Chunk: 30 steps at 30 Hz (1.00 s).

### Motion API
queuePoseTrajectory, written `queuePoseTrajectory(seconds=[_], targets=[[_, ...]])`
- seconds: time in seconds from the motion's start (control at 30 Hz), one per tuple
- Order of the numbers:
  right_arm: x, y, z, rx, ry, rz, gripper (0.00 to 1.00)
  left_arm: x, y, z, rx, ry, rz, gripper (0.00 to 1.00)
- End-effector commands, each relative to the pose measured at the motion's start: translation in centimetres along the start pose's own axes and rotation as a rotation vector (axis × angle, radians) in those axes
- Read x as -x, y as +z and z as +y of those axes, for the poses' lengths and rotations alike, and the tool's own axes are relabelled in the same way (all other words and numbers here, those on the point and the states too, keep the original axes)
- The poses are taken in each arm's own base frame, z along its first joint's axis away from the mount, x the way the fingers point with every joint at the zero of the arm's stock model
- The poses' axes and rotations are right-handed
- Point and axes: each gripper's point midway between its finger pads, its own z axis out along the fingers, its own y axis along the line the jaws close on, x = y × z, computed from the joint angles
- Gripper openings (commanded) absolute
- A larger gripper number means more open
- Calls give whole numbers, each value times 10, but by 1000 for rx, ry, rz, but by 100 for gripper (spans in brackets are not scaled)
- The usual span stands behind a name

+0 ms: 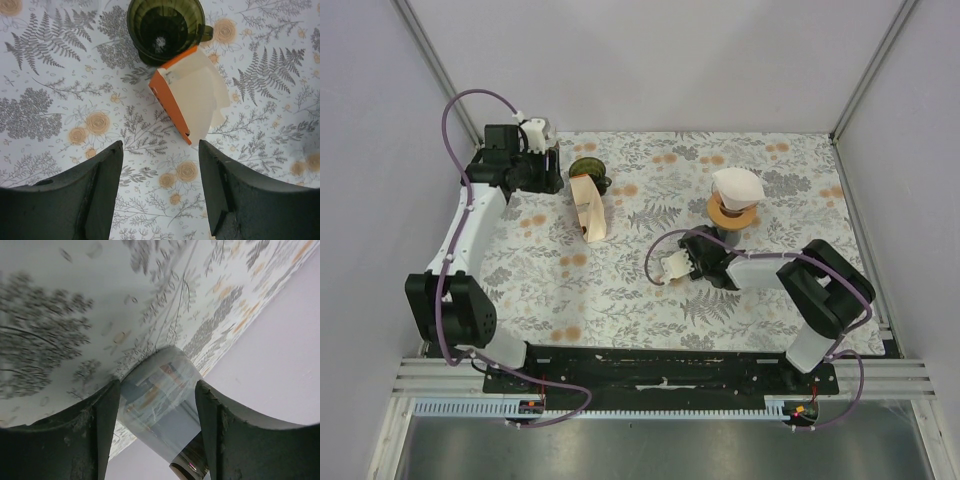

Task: Place the coffee filter in the dripper
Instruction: Move the coffee server to the center of the board.

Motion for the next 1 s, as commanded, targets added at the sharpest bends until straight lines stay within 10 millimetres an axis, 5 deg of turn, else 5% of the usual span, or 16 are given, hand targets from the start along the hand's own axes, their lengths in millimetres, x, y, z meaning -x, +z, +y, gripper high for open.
queuePoseTrajectory(seconds=[0.0,0.3,0.4,0.43,0.77,0.97], targets=[[-12,16,22,86,20,-3,70,42,2,18,60,37,-96,68],[4,10,-8,23,84,-51,75,99,27,69,259,-144,-285,67],[19,-1,-26,-34,116,-97,98,114,33,97,329,-215,-366,67],[22,-5,-33,-61,135,-106,98,122,38,101,334,-231,-370,67],[56,-54,-120,-349,364,-223,98,129,112,143,390,-341,-296,66],[82,-78,-136,-314,411,-331,98,129,151,163,398,-354,-275,63]])
